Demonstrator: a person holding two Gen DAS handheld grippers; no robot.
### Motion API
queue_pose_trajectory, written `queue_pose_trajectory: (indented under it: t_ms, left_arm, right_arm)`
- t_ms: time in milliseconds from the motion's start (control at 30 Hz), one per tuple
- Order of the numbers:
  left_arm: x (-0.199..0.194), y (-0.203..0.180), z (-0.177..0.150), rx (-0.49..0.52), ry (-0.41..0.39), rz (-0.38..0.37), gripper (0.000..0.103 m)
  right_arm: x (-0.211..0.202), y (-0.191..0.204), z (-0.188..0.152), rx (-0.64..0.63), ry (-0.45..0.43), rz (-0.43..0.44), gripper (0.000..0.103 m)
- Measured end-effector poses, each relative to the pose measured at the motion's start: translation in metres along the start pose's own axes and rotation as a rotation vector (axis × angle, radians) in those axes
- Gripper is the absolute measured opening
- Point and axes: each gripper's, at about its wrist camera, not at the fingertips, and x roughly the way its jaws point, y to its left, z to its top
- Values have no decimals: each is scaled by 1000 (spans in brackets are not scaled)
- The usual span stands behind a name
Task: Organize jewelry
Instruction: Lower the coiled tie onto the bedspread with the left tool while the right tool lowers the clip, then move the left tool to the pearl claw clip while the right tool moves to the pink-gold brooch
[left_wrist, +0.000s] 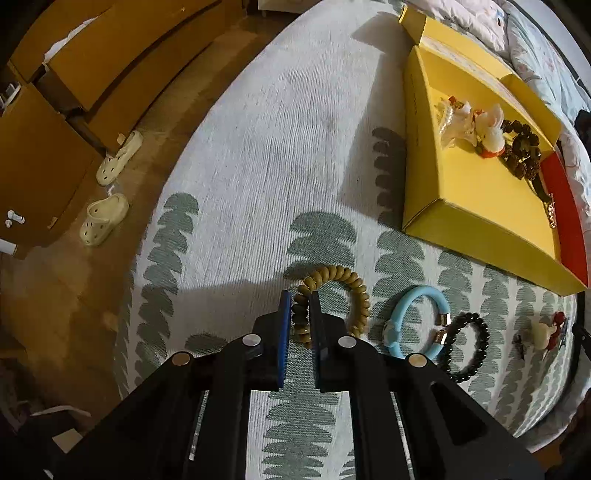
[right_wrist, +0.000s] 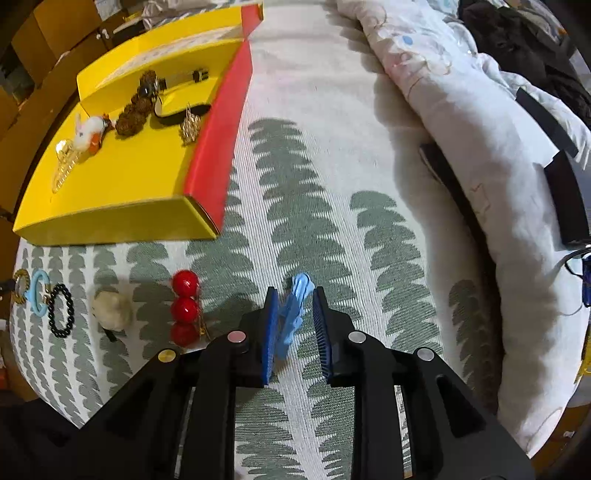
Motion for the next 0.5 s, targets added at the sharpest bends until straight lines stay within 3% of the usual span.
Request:
queue_pose_trajectory:
  t_ms: [100,267,333,500]
  left_arm:
    - [-7,-4,1,-1,-20,-11,10]
    - [-22,-13,7,-6,-63,-46,19]
    - [-31,-19,9,0,-91,-61,31]
    - [-51,-37,14,42,-172,-81,47]
  right_arm:
    - [-6,4,3,-3,-19,4,24]
    - [-18,16,7,-27,-57,6,25]
    - [-23,20,10,-31,-72,15,25]
    - [-37,31,20,-44,-133,46,25]
